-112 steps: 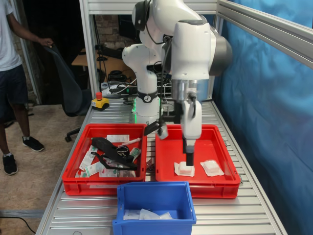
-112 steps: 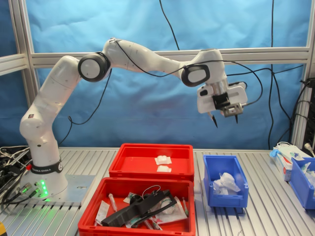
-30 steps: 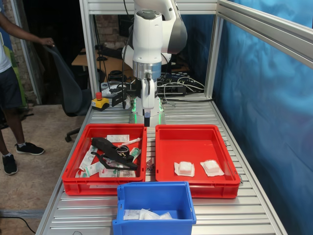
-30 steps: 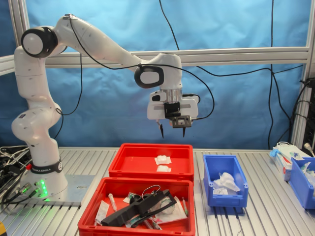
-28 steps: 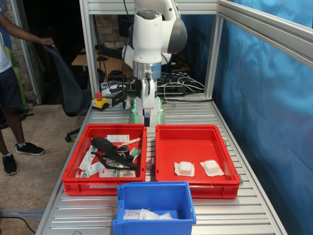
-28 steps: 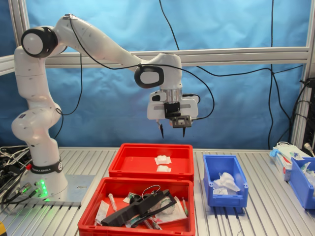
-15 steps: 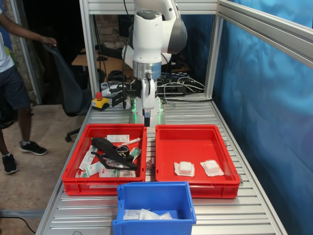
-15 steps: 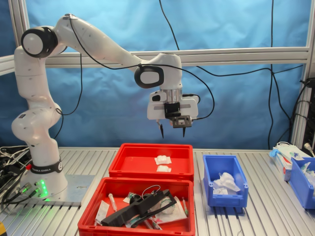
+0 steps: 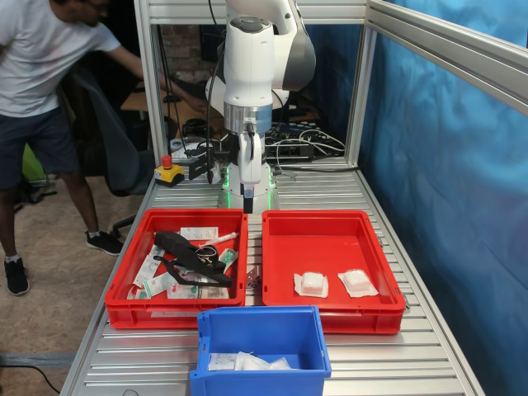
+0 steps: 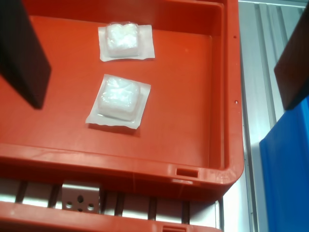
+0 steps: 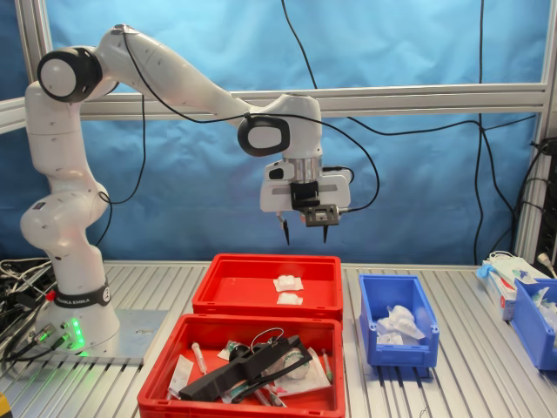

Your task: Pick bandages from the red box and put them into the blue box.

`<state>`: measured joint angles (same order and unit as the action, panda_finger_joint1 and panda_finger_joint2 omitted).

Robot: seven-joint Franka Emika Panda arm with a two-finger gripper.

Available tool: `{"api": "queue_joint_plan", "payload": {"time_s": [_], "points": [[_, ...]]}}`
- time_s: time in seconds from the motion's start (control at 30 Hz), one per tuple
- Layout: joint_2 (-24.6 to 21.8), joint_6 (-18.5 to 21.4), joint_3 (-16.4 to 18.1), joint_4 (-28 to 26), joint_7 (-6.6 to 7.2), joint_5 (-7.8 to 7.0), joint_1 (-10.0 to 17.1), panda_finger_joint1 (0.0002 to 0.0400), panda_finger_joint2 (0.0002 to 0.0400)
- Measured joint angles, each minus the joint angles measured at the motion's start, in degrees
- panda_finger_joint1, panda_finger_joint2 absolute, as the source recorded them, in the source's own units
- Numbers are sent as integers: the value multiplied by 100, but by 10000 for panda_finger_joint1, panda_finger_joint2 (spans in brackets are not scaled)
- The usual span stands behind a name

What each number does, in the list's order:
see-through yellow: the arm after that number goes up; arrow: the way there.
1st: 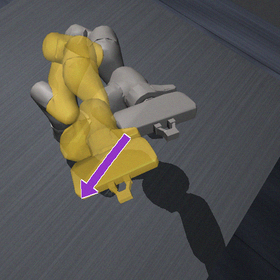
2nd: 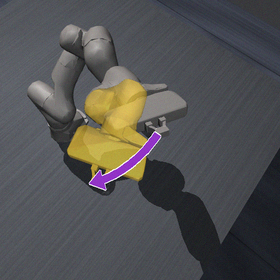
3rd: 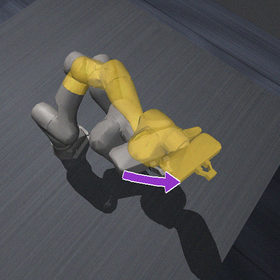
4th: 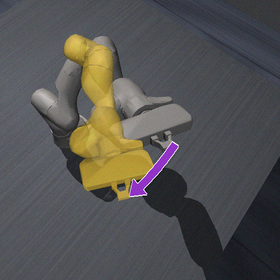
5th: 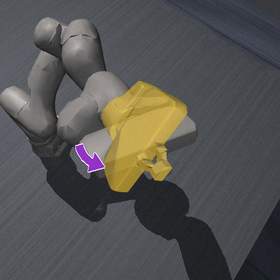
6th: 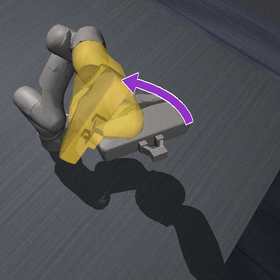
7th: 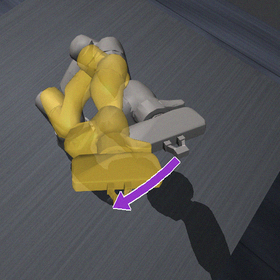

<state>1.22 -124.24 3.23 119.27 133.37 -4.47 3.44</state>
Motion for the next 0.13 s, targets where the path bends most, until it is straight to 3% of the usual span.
{"api": "queue_joint_plan", "payload": {"time_s": [0.13], "points": [[0, 0, 0, 0, 0, 0, 0, 400, 400]]}}
